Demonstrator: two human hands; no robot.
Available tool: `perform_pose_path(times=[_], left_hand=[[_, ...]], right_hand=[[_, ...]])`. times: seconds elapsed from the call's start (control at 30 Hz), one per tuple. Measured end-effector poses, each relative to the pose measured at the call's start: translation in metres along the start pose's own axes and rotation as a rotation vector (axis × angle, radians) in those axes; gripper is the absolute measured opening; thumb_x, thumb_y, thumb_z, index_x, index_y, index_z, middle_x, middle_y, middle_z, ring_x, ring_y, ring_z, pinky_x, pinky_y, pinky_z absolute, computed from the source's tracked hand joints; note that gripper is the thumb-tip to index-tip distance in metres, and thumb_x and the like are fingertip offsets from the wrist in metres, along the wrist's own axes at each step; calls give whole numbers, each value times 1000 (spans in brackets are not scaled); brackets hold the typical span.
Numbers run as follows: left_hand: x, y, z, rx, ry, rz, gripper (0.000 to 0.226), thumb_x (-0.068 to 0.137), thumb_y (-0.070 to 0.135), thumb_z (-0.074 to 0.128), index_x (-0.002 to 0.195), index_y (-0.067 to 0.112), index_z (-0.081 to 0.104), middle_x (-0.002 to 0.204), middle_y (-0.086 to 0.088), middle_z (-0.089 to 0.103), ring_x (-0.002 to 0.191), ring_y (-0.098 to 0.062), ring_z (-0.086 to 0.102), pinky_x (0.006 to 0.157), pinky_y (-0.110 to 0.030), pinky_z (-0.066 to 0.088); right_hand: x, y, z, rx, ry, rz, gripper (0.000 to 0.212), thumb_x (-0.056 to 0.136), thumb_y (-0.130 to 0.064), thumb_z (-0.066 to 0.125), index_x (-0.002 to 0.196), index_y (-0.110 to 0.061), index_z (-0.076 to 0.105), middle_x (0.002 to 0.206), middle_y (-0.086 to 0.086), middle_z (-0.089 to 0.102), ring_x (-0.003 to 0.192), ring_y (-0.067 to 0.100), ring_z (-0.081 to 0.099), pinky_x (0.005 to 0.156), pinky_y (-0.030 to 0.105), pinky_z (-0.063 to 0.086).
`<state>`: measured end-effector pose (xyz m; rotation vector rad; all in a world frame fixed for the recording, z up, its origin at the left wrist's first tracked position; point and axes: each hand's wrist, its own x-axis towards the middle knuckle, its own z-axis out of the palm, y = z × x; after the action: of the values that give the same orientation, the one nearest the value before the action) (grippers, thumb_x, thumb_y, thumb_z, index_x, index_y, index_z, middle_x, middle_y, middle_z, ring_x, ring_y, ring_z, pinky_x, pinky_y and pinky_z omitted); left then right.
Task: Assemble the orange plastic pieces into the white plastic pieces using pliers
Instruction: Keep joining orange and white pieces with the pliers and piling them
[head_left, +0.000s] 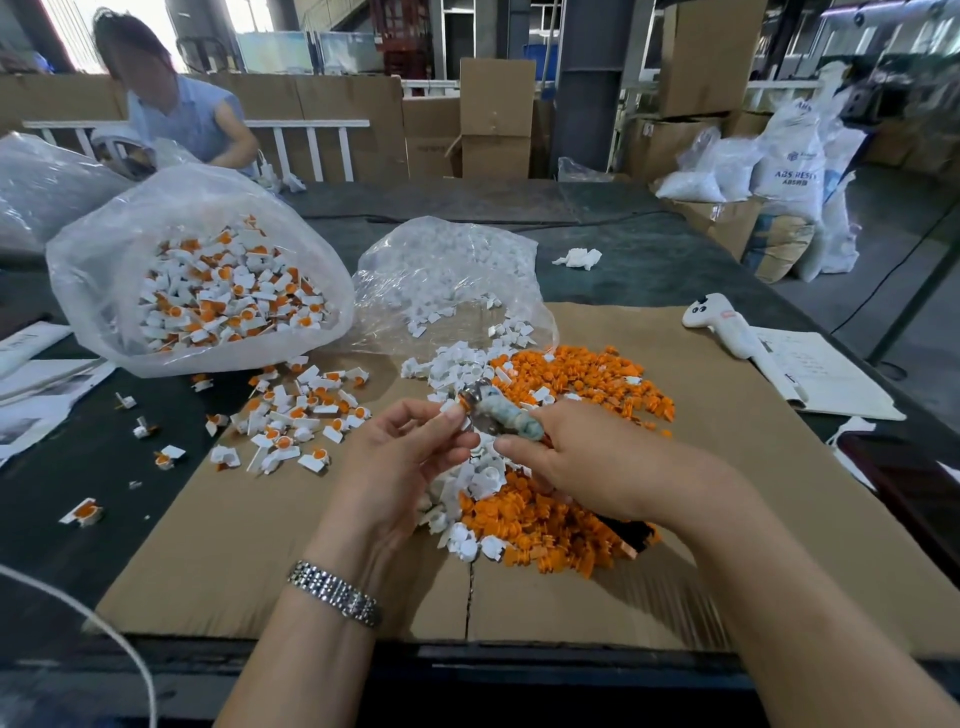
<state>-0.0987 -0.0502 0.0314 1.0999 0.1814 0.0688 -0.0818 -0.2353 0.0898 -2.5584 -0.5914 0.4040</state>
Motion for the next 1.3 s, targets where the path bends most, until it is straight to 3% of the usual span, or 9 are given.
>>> perform_pose_path(times=[0.17, 0.33, 0.47, 0.63, 0.73, 0.97, 1.07, 1.17, 1.3], left_hand=[[1, -1, -1, -10, -3, -5, 20, 72, 7, 78, 87, -1, 68, 73, -13, 73, 66, -18, 74, 60, -20, 59], [2, -5, -1, -34, -3, -28, 12, 74, 8, 76, 82, 0, 72, 75, -15, 74, 69, -20, 75, 61, -21, 60], [2, -3, -3, -6, 19, -8, 7, 79, 11, 75, 76, 9, 81, 84, -19, 76, 80, -26, 78, 66, -22, 61], [-2, -3, -9, 131, 65, 40, 9, 90, 12, 73, 87, 8, 80, 88, -18, 78, 85, -28, 78, 68, -22, 61], [-6, -3, -12, 220, 106, 63, 6, 85, 17, 78, 87, 12, 82, 85, -15, 79, 80, -25, 78, 66, -21, 60], [9, 8, -49, 631, 518, 281, 11, 93, 17, 75, 90, 28, 76, 78, 7, 77, 72, -6, 74, 66, -24, 58], [16, 16, -70, 808, 676, 345, 20, 96, 19, 72, 114, 26, 74, 105, 6, 76, 88, -8, 72, 77, -30, 58], [16, 16, -77, 968, 654, 382, 28, 97, 22, 70, 125, 25, 70, 116, 9, 70, 87, -3, 64, 71, -27, 53], [15, 10, -74, 1093, 434, 302, 18, 96, 19, 70, 104, 34, 73, 96, 18, 69, 83, 0, 63, 65, -23, 49]], right_hand=[[2, 5, 4, -9, 41, -6, 44, 101, -51, 47, 73, -18, 47, 62, 1, 42, 52, 14, 34, 50, 29, 32], [3, 8, 8, -74, 71, -19, 50, 99, -56, 47, 70, -15, 49, 61, 3, 48, 51, 19, 39, 50, 34, 38], [-1, 18, -1, 26, 31, -40, 54, 99, -60, 44, 84, -10, 62, 77, 11, 71, 72, 30, 67, 71, 48, 55], [13, 50, -8, -62, 184, 152, 44, 97, -64, 42, 91, -22, 54, 87, 6, 65, 76, 23, 61, 67, 40, 49], [28, 69, -1, -248, 264, 350, 51, 98, -60, 44, 118, -15, 53, 115, 11, 58, 103, 28, 58, 89, 47, 51], [36, 86, 20, -451, 331, 463, 74, 94, -68, 43, 142, -12, 41, 142, 21, 44, 132, 40, 41, 107, 53, 35], [39, 87, 23, -463, 319, 468, 73, 94, -71, 38, 139, -14, 46, 142, 19, 45, 132, 38, 40, 106, 53, 35], [39, 84, 21, -431, 335, 441, 68, 94, -69, 41, 136, -16, 48, 143, 16, 43, 134, 35, 36, 105, 54, 35], [37, 77, 13, -379, 407, 338, 46, 95, -52, 57, 131, -23, 53, 134, 6, 50, 130, 28, 40, 101, 50, 38]])
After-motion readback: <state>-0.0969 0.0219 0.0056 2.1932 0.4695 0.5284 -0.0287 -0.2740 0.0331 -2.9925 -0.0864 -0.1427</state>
